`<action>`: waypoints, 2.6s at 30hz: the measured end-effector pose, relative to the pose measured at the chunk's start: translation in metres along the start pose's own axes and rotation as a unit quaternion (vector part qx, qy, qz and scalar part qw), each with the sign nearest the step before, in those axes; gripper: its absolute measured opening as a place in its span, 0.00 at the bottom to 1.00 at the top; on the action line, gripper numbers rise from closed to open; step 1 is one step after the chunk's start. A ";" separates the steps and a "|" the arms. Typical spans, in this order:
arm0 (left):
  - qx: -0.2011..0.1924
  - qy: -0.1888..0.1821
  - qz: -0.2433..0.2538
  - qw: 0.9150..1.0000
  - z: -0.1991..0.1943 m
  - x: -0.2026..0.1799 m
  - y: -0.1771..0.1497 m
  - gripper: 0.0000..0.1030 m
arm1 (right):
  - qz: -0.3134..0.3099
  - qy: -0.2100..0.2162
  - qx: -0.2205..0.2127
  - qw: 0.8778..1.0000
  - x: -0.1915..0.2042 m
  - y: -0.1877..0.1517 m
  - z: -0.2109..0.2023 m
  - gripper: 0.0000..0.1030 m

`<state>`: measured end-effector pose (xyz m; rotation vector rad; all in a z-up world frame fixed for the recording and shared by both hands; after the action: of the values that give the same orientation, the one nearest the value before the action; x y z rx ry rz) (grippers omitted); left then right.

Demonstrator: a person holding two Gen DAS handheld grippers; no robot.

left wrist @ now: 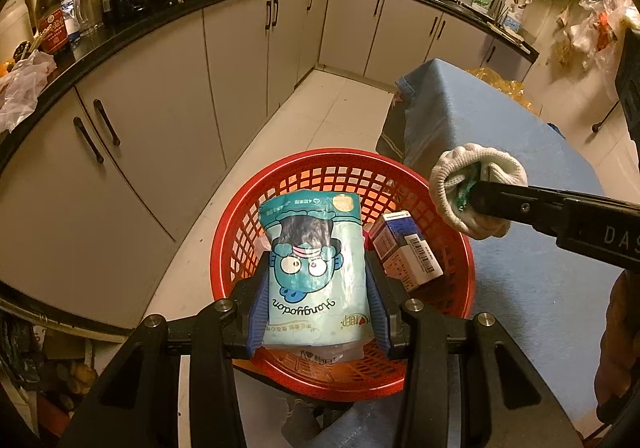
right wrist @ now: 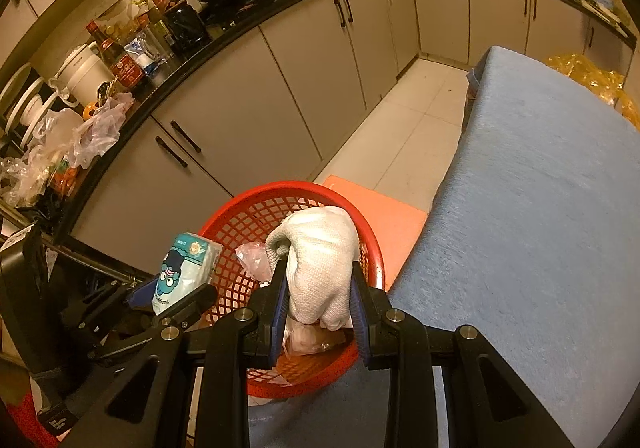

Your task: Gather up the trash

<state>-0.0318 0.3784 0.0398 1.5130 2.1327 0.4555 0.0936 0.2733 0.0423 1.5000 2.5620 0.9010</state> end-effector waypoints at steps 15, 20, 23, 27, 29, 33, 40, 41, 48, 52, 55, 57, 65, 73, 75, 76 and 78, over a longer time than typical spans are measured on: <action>0.003 0.007 -0.001 1.000 0.006 0.000 0.002 0.40 | -0.004 0.004 0.007 1.000 0.001 0.004 0.010 0.31; 0.006 0.010 -0.003 1.000 0.008 -0.001 0.002 0.41 | -0.007 0.005 0.010 1.000 0.002 0.005 0.012 0.31; 0.005 0.012 -0.003 1.000 0.009 0.000 0.002 0.41 | -0.009 0.007 0.011 1.000 0.003 0.005 0.014 0.31; 0.007 0.014 -0.004 1.000 0.011 0.001 0.002 0.41 | -0.010 0.009 0.013 1.000 0.004 0.006 0.016 0.31; 0.008 0.014 -0.004 1.000 0.012 0.001 0.003 0.41 | -0.011 0.009 0.014 1.000 0.004 0.006 0.018 0.31; 0.009 0.015 -0.005 1.000 0.013 0.002 0.003 0.41 | -0.012 0.010 0.016 1.000 0.004 0.007 0.020 0.31; 0.010 0.017 -0.006 1.000 0.015 0.004 0.003 0.41 | -0.010 0.011 0.018 1.000 0.005 0.008 0.024 0.32; 0.011 0.017 -0.006 1.000 0.015 0.005 0.004 0.42 | -0.010 0.011 0.018 1.000 0.005 0.008 0.024 0.32; 0.012 0.020 -0.014 1.000 0.016 0.011 0.005 0.46 | -0.007 0.019 0.019 1.000 0.007 0.009 0.026 0.39; 0.009 0.021 -0.018 1.000 0.014 0.012 0.005 0.54 | -0.006 0.019 0.015 1.000 0.006 0.010 0.023 0.45; 0.007 0.022 -0.016 1.000 0.013 0.010 0.005 0.58 | -0.004 0.016 0.011 1.000 0.005 0.011 0.019 0.48; 0.005 0.023 -0.015 1.000 0.011 0.009 0.005 0.62 | -0.005 0.009 0.009 1.000 0.003 0.010 0.017 0.51; -0.008 0.040 -0.017 0.999 0.003 0.005 0.005 0.72 | -0.012 -0.018 -0.001 1.000 -0.006 0.007 0.001 0.69; -0.037 0.060 -0.027 0.997 -0.020 -0.002 0.005 0.78 | -0.019 -0.040 -0.007 0.999 -0.019 -0.005 -0.018 0.76; -0.046 0.070 -0.034 0.996 -0.029 -0.006 0.005 0.80 | -0.020 -0.042 -0.008 0.999 -0.022 -0.012 -0.025 0.77; -0.050 0.073 -0.036 0.995 -0.032 -0.007 0.005 0.80 | -0.022 -0.044 -0.009 0.999 -0.024 -0.015 -0.030 0.77; -0.057 0.081 -0.038 0.994 -0.040 -0.011 0.004 0.81 | -0.027 -0.049 -0.012 0.998 -0.027 -0.019 -0.038 0.77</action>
<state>-0.0485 0.3694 0.0773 1.3680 2.2362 0.6820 0.0809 0.2268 0.0575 1.4234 2.5020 0.8269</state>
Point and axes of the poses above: each gripper's, at about its wrist camera, not at the fingertips, and z roughly the way its jaws point, x to its left, y to its top, the point moved 5 cm from there along z, roughly the way its jaws point, and after that the axes turned 6 degrees about -z, right-handed, at the moved point
